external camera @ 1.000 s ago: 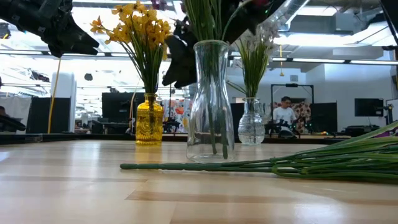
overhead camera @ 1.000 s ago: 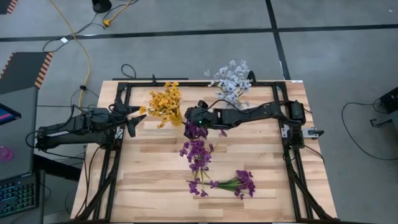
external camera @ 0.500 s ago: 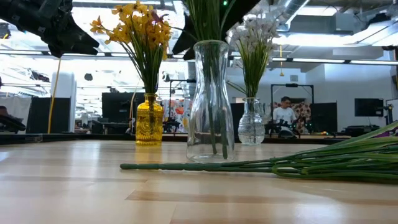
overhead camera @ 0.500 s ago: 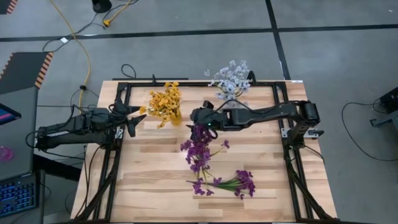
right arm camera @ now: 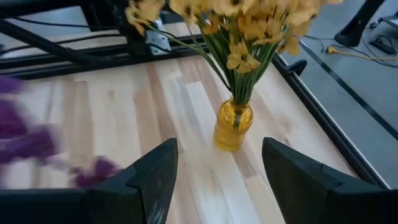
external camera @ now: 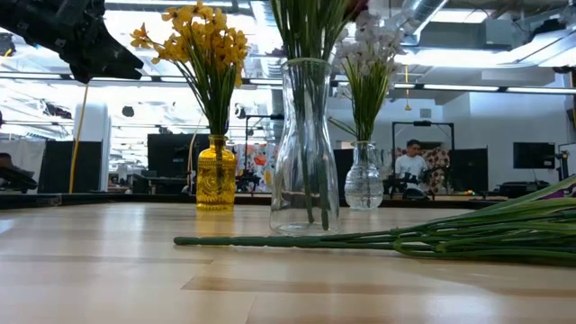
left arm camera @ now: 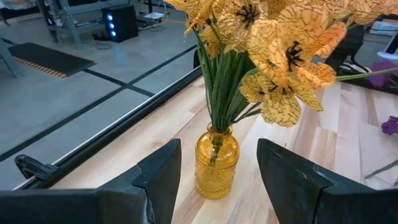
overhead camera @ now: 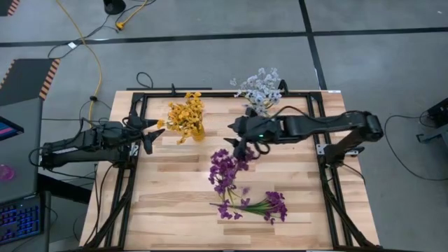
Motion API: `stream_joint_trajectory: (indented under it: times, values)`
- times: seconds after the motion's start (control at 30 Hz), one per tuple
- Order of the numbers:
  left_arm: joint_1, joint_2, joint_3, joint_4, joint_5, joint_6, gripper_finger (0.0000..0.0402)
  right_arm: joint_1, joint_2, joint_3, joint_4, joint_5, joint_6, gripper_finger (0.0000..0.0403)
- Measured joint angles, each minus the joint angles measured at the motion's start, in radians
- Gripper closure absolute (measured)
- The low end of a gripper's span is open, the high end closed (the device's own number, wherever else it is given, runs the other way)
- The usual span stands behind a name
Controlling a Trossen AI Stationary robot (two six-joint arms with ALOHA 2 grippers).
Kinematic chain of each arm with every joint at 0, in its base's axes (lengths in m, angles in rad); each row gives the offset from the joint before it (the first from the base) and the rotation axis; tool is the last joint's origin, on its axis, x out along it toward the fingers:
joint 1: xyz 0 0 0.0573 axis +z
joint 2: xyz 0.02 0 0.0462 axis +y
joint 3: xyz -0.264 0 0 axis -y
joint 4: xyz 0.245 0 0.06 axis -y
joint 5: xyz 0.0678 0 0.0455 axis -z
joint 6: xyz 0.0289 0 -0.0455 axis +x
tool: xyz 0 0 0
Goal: Sort flowers into vase by color
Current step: Put the violet flowers into the bottom transparent vase
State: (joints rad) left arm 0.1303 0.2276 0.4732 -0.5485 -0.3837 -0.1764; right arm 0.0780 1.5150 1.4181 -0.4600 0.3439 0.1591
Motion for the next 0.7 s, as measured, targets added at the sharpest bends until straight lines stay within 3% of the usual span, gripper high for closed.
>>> stream_joint_trajectory:
  times: [0.33, 0.7]
  values:
    - [0.0, 0.0, 0.0, 0.0, 0.01, 0.003, 0.0203, 0.107, -0.136, 0.0, -0.154, 0.002, 0.107, 0.0143]
    - [0.0, 0.0, 0.0, 0.0, 0.009, 0.003, 0.0203, 0.333, -0.141, 0.0, -0.334, 0.0, 0.381, 0.0143]
